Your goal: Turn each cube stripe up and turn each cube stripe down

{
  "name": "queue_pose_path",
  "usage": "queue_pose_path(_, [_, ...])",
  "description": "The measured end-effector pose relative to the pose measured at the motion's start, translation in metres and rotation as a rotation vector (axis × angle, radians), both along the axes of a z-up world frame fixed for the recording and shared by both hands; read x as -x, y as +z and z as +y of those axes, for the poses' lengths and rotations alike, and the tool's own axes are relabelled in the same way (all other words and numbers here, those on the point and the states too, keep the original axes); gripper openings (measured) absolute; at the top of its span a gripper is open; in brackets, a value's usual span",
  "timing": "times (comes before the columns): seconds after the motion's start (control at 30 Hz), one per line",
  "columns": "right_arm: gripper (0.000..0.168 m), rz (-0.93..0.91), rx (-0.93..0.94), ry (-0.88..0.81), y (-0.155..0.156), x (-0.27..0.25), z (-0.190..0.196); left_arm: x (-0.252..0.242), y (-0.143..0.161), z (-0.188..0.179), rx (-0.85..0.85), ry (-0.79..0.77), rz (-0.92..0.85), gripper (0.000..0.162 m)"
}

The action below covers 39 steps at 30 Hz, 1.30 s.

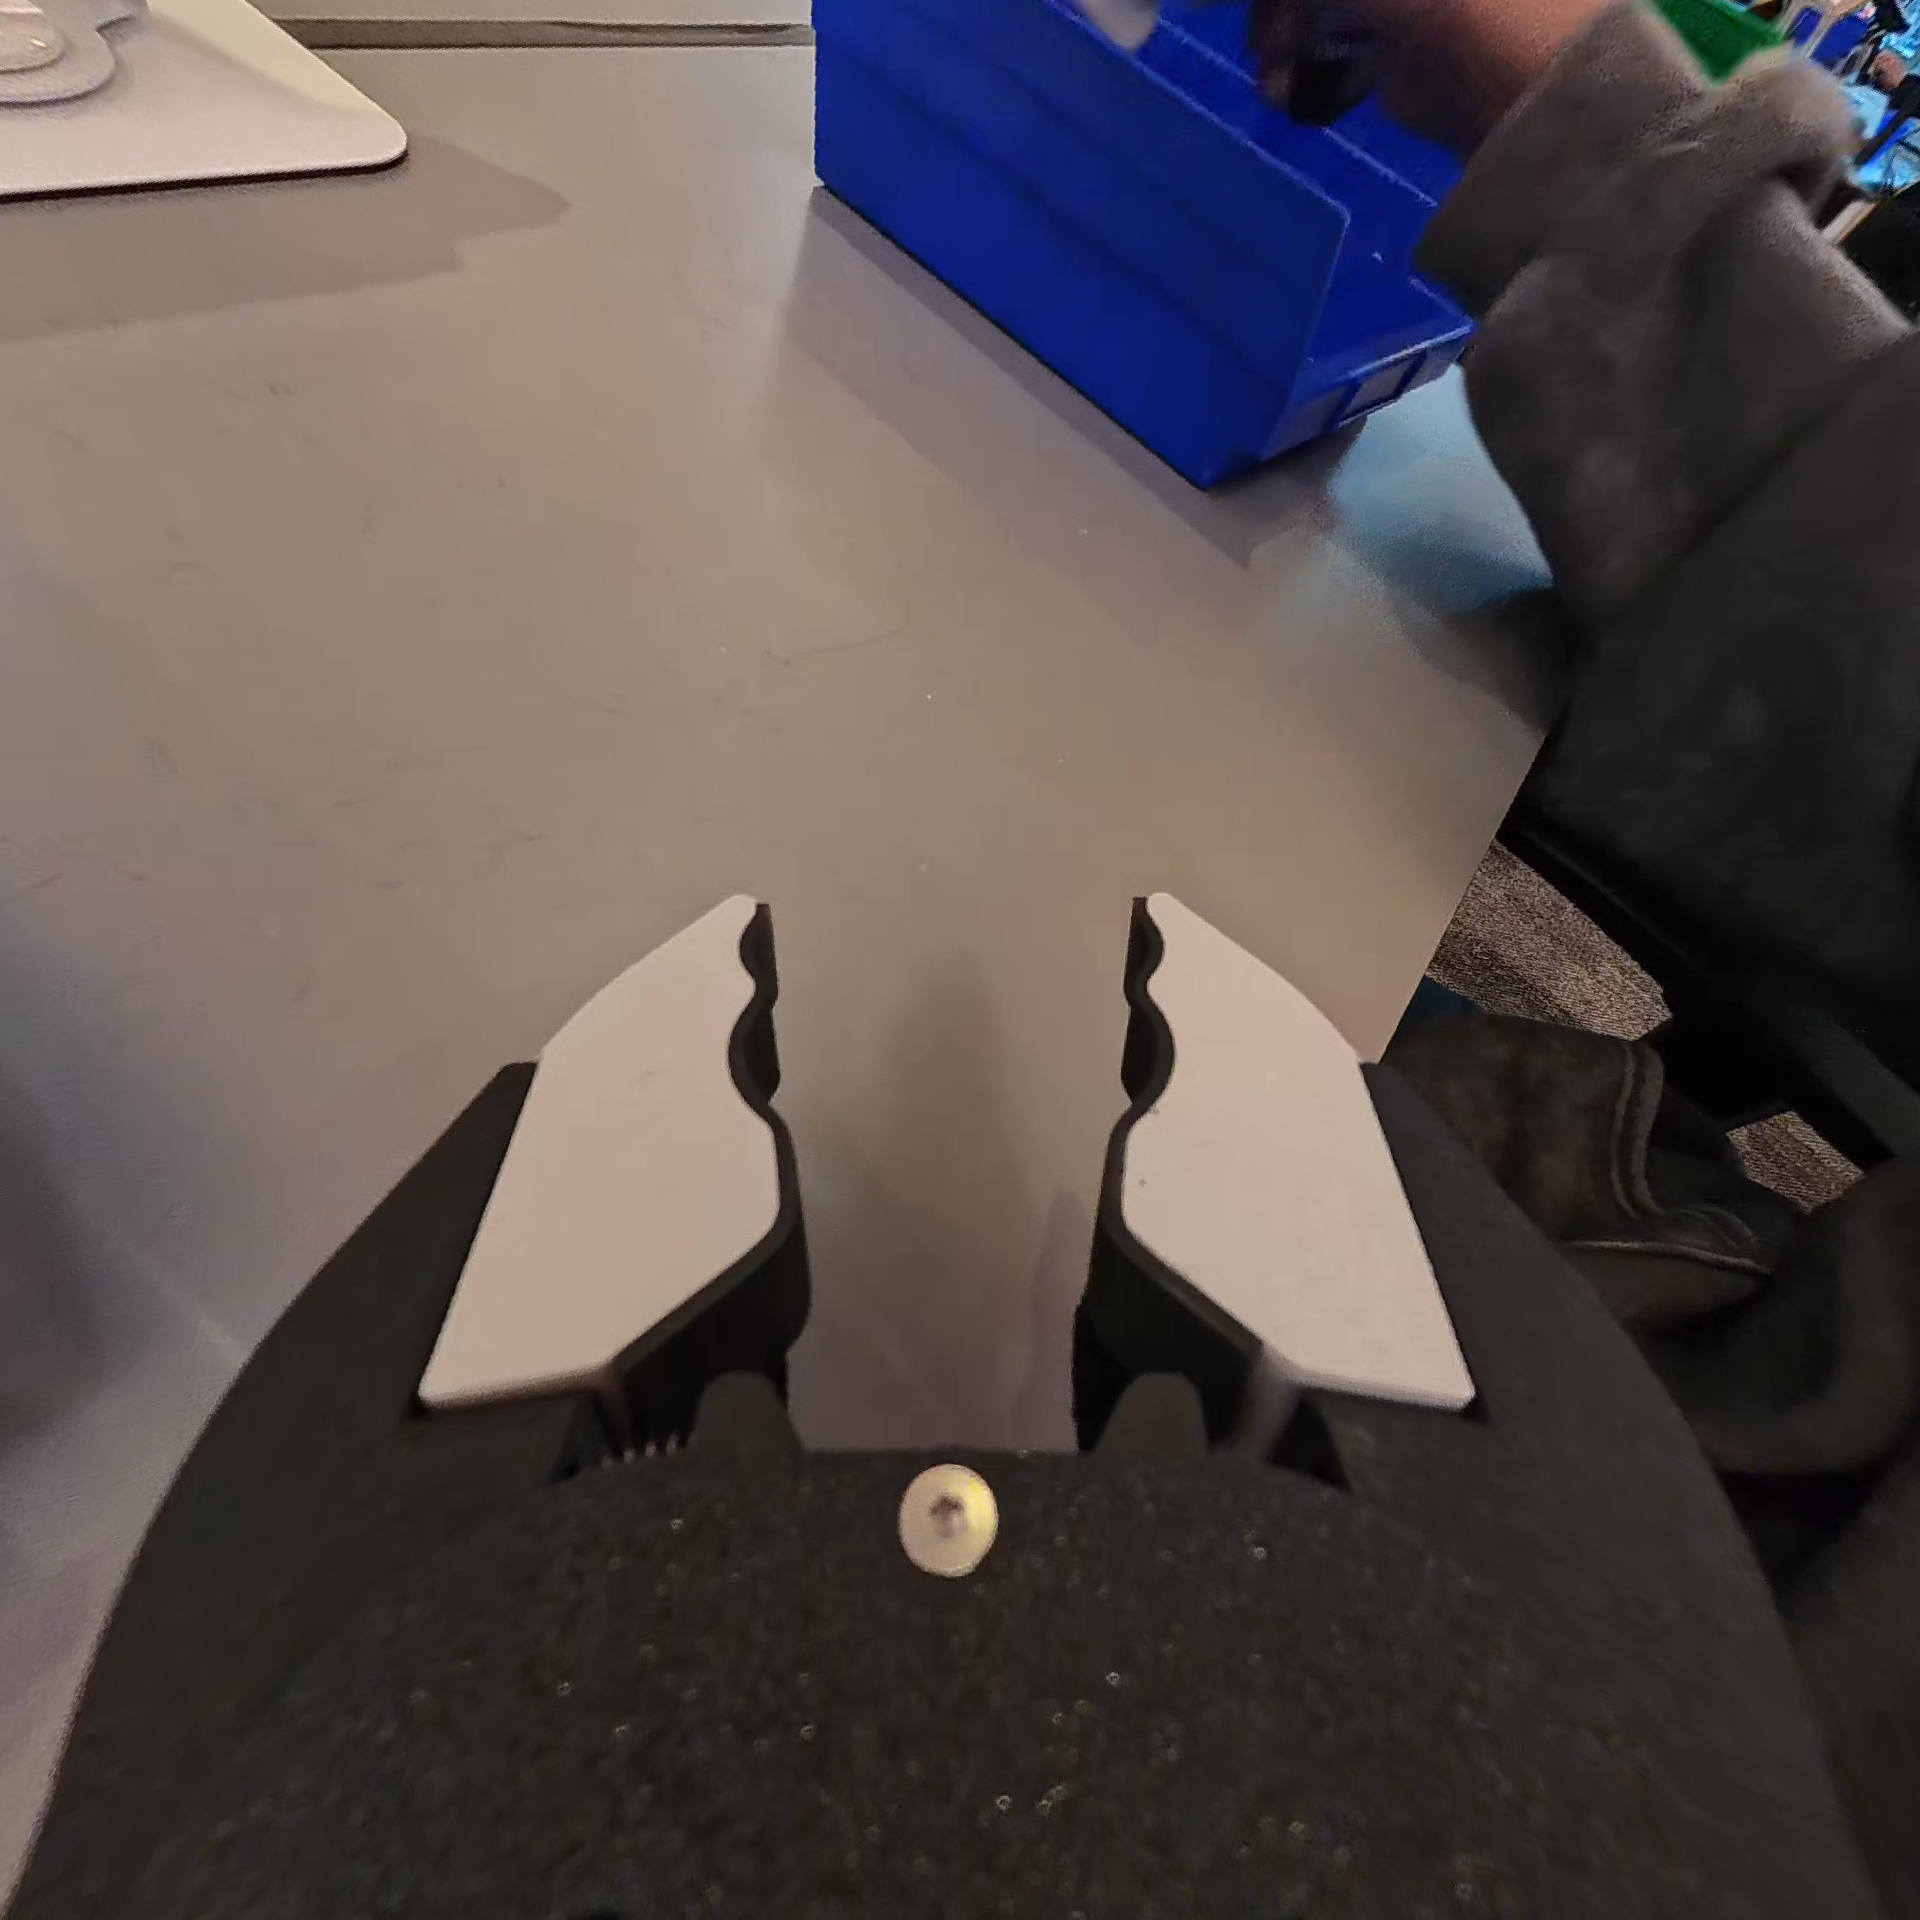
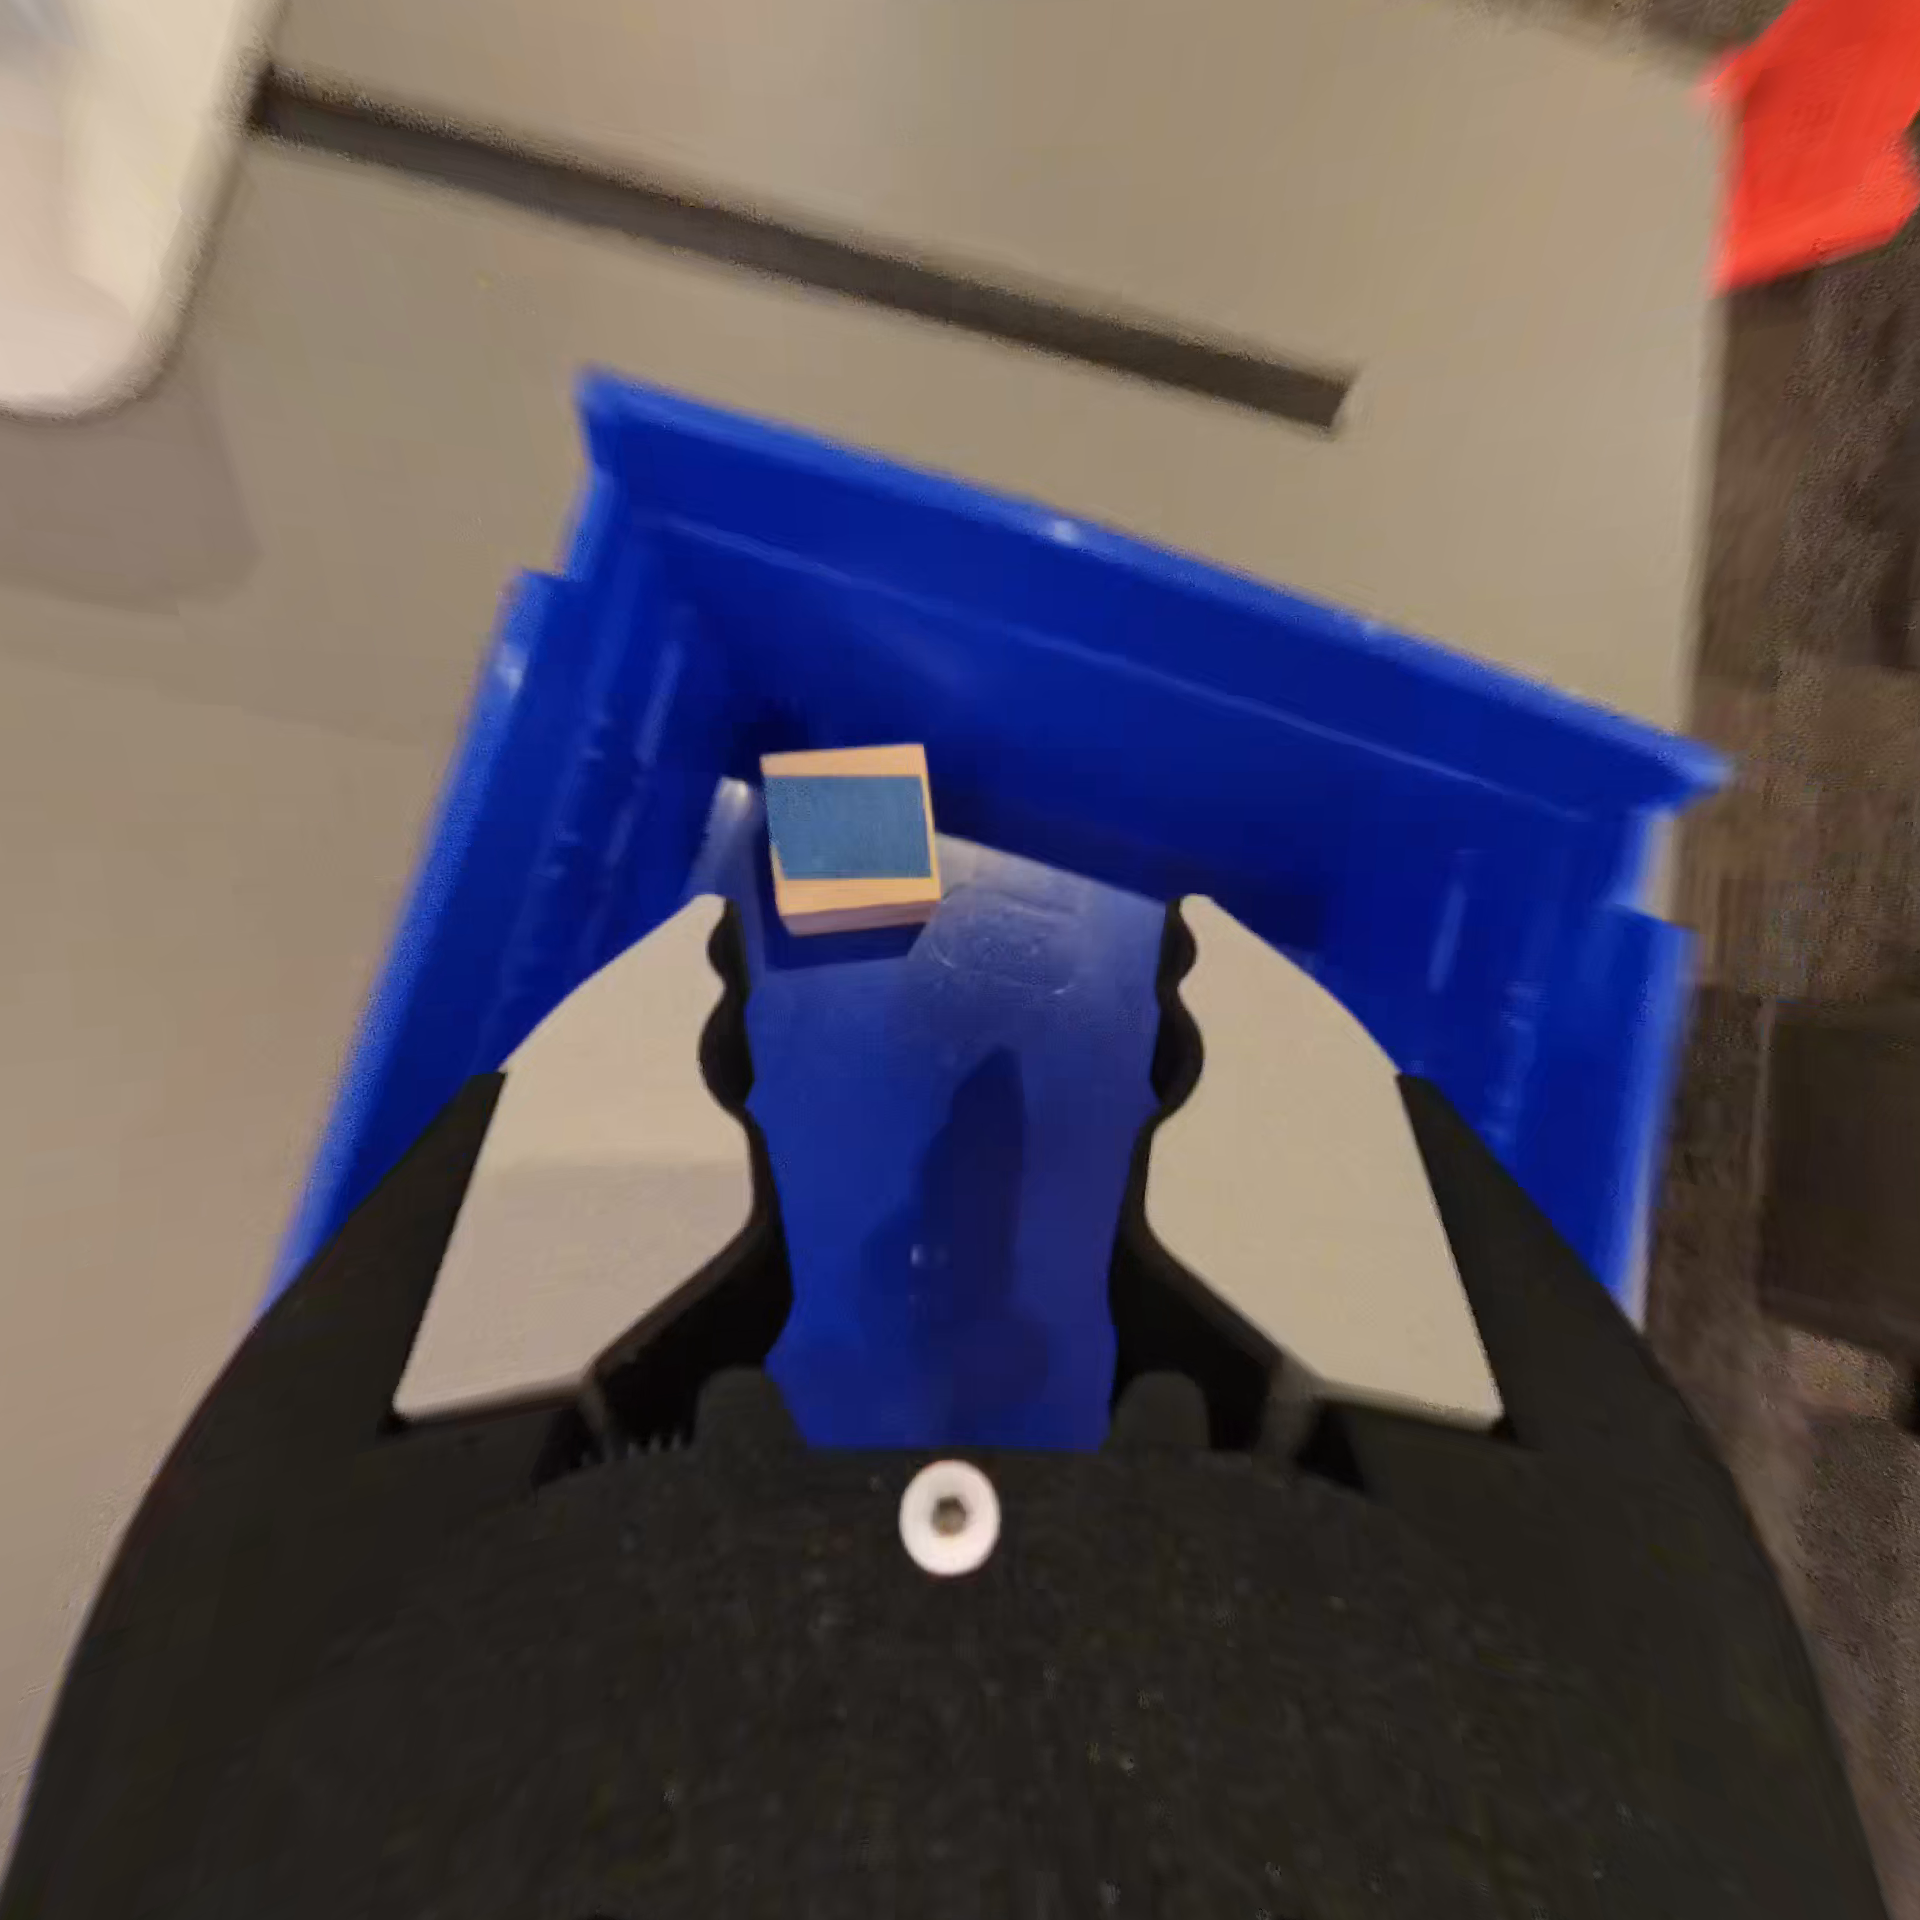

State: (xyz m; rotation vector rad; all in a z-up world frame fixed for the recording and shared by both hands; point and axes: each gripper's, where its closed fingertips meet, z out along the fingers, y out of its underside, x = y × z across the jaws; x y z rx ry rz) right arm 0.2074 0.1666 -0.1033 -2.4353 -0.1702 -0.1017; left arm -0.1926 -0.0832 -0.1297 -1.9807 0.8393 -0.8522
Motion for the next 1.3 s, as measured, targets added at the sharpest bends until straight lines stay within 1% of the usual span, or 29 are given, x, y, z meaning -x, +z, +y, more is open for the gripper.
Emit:
queue_pose_path(0.07, [0.073, 0.092, -0.197, 0.021, 0.053, 0.008, -0.028, 0.001, 0.0, 0.001, -0.001, -0.001, 0.001, 0.064])
queue_pose_path(0.1, [0.07, 0.172, -0.304, 0.069, 0.077, 0.023, -0.047, 0.002, 0.001, 0.001, 0.001, -0.003, -0.001, 0.064])
queue_pose_path(0.17, [0.057, 0.403, -0.509, 0.249, 0.114, 0.077, -0.094, 0.001, 0.0, 0.001, 0.018, -0.011, -0.002, 0.064])
queue_pose_path(0.2, [0.056, 0.53, -0.583, 0.356, 0.121, 0.111, -0.123, 0.001, 0.0, 0.0, 0.026, -0.016, -0.003, 0.064])
queue_pose_path(0.23, [0.056, 0.642, -0.623, 0.453, 0.12, 0.143, -0.152, 0.0, -0.001, -0.001, 0.032, -0.024, -0.004, 0.064])
queue_pose_path(0.3, [0.056, 0.812, -0.601, 0.592, 0.092, 0.202, -0.202, -0.002, -0.001, -0.005, 0.042, -0.047, -0.003, 0.064])
queue_pose_path(0.33, [0.053, 0.855, -0.571, 0.634, 0.073, 0.226, -0.221, -0.006, 0.0, -0.01, 0.052, -0.082, -0.017, 0.064])
queue_pose_path(0.37, [0.053, 0.859, -0.534, 0.674, 0.057, 0.246, -0.236, -0.014, 0.006, -0.023, 0.084, -0.16, -0.07, 0.064])
queue_pose_path(0.4, [0.051, 0.849, -0.473, 0.716, 0.043, 0.261, -0.249, -0.022, 0.015, -0.039, 0.14, -0.249, -0.149, 0.062])
queue_pose_path(0.43, [0.046, 0.843, -0.431, 0.76, 0.036, 0.273, -0.259, -0.027, 0.025, -0.052, 0.186, -0.317, -0.214, 0.064])
queue_pose_path(0.5, [0.046, 0.828, -0.39, 0.804, 0.029, 0.286, -0.267, -0.027, 0.04, -0.064, 0.187, -0.387, -0.235, 0.069])
queue_pose_path(0.57, [0.046, 0.828, -0.36, 0.825, 0.028, 0.291, -0.269, -0.009, 0.061, -0.057, 0.076, -0.371, -0.177, 0.069])
queue_pose_path(0.63, [0.046, 0.854, -0.35, 0.84, 0.029, 0.292, -0.273, 0.025, 0.082, -0.032, -0.056, -0.305, -0.023, 0.069])
queue_pose_path(0.7, [0.046, 0.858, -0.329, 0.832, 0.021, 0.291, -0.272, 0.064, 0.091, -0.003, -0.088, -0.256, 0.164, 0.071])
queue_pose_path(0.77, [0.046, 0.863, -0.278, 0.82, 0.01, 0.292, -0.269, 0.095, 0.094, 0.034, -0.134, -0.24, 0.317, 0.066])
queue_pose_path(0.83, [0.046, 0.915, -0.231, 0.815, 0.005, 0.296, -0.269, 0.133, 0.08, 0.088, -0.243, -0.198, 0.578, 0.072])
queue_pose_path(0.87, [0.046, 0.955, -0.216, 0.816, 0.006, 0.298, -0.269, 0.15, 0.07, 0.113, -0.284, -0.197, 0.696, 0.071])
queue_pose_path(0.9, [0.046, 0.99, -0.197, 0.814, 0.006, 0.3, -0.27, 0.163, 0.058, 0.134, -0.297, -0.215, 0.787, 0.072])
queue_pose_path(0.93, [0.046, 1.02, -0.181, 0.81, 0.006, 0.302, -0.271, 0.173, 0.045, 0.149, -0.275, -0.244, 0.846, 0.071])
queue_pose_path(0.97, [0.046, 1.043, -0.171, 0.806, 0.006, 0.302, -0.272, 0.179, 0.032, 0.159, -0.22, -0.286, 0.88, 0.07])
queue_pose_path(1.07, [0.046, 1.065, -0.174, 0.785, 0.006, 0.3, -0.27, 0.182, 0.0, 0.178, -0.069, -0.385, 0.907, 0.069])
queue_pose_path(1.17, [0.046, 1.07, -0.193, 0.769, 0.009, 0.294, -0.266, 0.181, -0.02, 0.197, -0.036, -0.415, 0.953, 0.07])
queue_pose_path(1.3, [0.046, 1.103, -0.192, 0.748, 0.01, 0.288, -0.262, 0.181, -0.035, 0.206, 0.032, -0.429, 0.968, 0.071])
